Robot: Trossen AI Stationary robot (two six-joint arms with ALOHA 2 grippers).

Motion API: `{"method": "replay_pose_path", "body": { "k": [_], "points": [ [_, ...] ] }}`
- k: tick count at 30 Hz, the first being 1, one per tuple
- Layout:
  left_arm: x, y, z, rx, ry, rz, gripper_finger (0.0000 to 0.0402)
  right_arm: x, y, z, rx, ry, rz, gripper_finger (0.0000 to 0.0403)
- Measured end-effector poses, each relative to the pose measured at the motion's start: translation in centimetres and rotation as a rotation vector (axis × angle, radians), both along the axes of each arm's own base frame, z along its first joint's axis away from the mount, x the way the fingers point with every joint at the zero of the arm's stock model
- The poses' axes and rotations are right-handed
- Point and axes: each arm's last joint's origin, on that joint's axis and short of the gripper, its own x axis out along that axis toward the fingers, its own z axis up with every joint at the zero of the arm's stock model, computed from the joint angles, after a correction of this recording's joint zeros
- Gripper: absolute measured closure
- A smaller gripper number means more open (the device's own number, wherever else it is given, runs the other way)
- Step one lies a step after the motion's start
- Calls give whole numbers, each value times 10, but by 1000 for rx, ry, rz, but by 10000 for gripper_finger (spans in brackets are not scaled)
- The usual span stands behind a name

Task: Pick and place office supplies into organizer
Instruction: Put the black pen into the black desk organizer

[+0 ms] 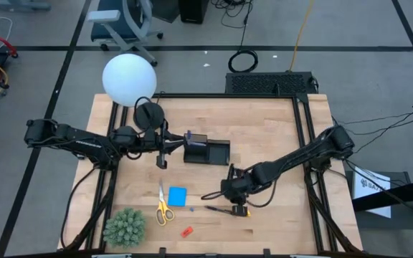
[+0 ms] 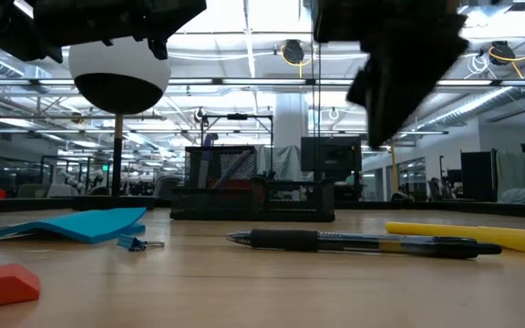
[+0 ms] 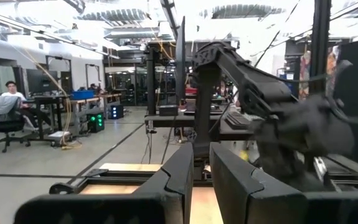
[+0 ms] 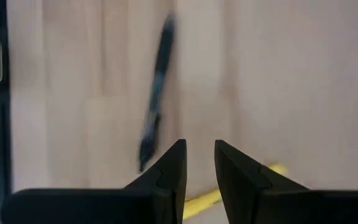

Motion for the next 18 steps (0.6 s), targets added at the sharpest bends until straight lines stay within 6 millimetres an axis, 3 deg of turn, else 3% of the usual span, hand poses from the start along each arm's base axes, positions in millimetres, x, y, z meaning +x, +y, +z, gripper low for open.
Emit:
{"method": "replay_pose_path", "body": {
  "k": [6, 12, 18],
  "points": [
    [0, 0, 0, 1, 4, 1, 339, 15, 18, -20, 87, 96, 118, 330],
    [0, 0, -1, 1, 10, 1, 339, 24, 38, -15, 11, 48, 161, 330],
    [0, 0, -1, 0, 11, 1, 339, 19, 46, -16, -42, 62, 78, 330]
  ]
}}
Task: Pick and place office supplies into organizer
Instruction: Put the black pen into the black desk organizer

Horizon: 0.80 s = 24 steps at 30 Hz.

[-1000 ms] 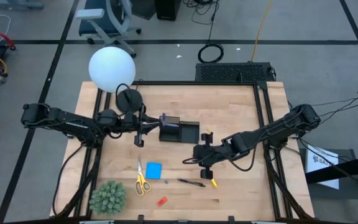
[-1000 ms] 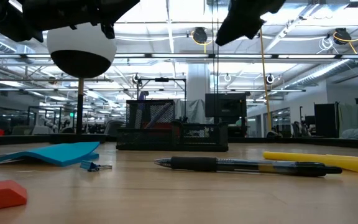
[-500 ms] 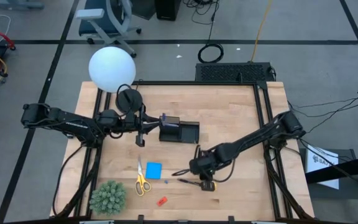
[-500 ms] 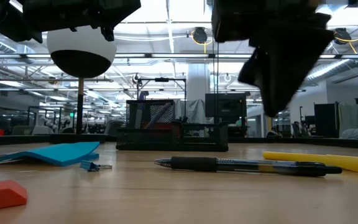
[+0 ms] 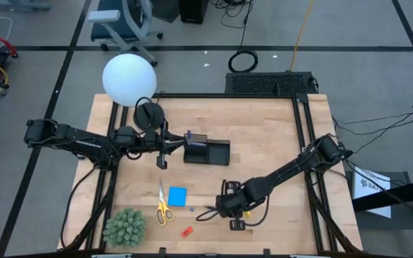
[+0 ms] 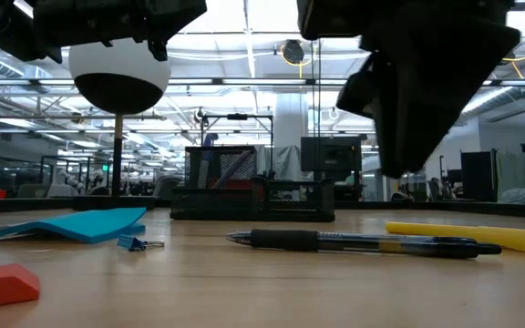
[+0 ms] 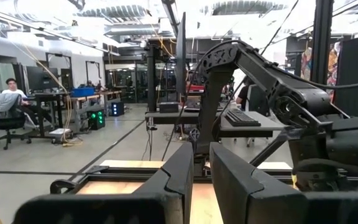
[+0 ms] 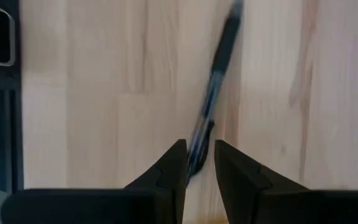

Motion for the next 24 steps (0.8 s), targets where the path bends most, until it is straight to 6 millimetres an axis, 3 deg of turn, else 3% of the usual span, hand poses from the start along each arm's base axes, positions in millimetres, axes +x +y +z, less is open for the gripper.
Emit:
{"method": "replay_pose_path", "body": {
  "k": [16, 24],
  "points": [
    [0, 0, -1, 0, 7, 1, 339, -10, 1, -12, -16, 69, -108, 330],
    [0, 0, -1, 0, 9, 8, 339, -2, 8, -43, 15, 117, -93, 330]
  ]
}}
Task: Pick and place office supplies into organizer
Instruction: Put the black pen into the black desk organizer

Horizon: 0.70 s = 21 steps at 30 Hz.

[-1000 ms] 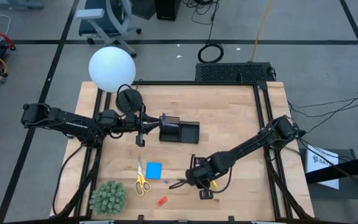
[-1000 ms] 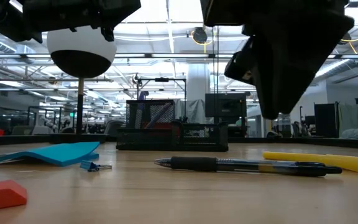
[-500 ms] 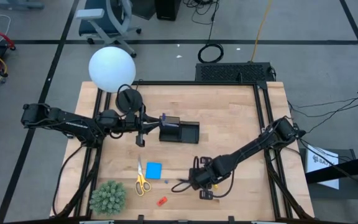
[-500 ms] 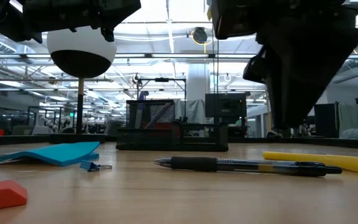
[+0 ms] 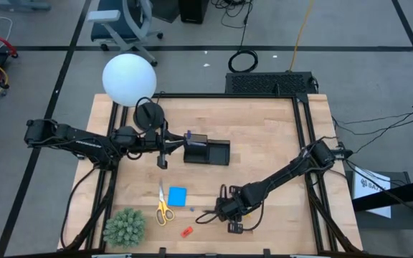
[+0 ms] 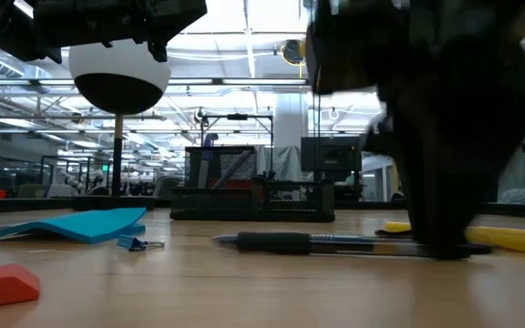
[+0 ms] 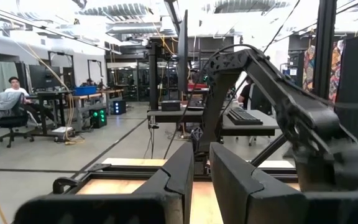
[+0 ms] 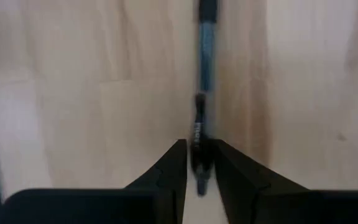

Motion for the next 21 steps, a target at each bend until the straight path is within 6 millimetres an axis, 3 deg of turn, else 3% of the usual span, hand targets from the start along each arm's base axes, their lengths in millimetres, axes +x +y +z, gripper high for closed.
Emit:
{"method": "replay_pose_path", "body": {
  "k": [14, 21],
  "points": [
    [0, 0, -1, -1, 5, 0, 339, 2, 2, -8, 24, 16, 19, 332],
    [0, 0, -1, -2, 5, 0, 339, 2, 2, -9, 14, 12, 61, 380]
  ]
}}
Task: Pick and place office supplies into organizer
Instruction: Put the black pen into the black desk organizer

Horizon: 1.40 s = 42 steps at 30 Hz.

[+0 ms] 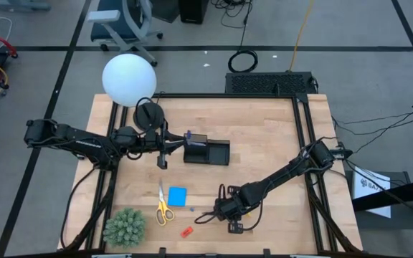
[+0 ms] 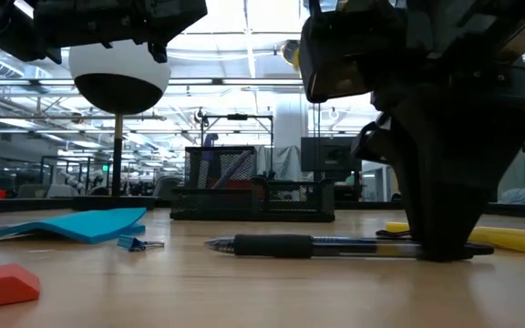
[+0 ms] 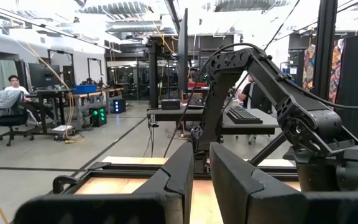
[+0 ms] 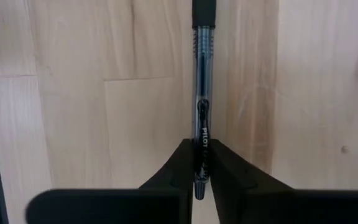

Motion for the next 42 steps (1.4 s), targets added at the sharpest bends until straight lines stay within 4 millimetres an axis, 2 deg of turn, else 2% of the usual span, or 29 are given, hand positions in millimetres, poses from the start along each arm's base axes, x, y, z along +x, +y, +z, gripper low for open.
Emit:
{"method": "replay_pose_path", "body": {
  "k": [9, 13, 22, 26, 32, 42],
  "points": [
    [0, 0, 0, 0, 0, 0, 339, 1, -3, 0, -2, -5, 28, 383],
    [0, 0, 0, 0, 0, 0, 339, 2, -6, 6, -1, -26, 41, 383],
    [0, 0, 0, 0, -1, 0, 339, 3, -19, 37, 15, -114, 44, 391],
    [0, 0, 0, 0, -1, 0, 339, 4, -24, 45, 14, -142, 55, 391],
    [0, 0, 0, 0, -1, 0, 339, 7, -37, 57, -28, -198, 75, 391],
    [0, 0, 0, -3, -1, -9, 339, 9, -58, 96, -175, -409, 128, 391]
  ]
}}
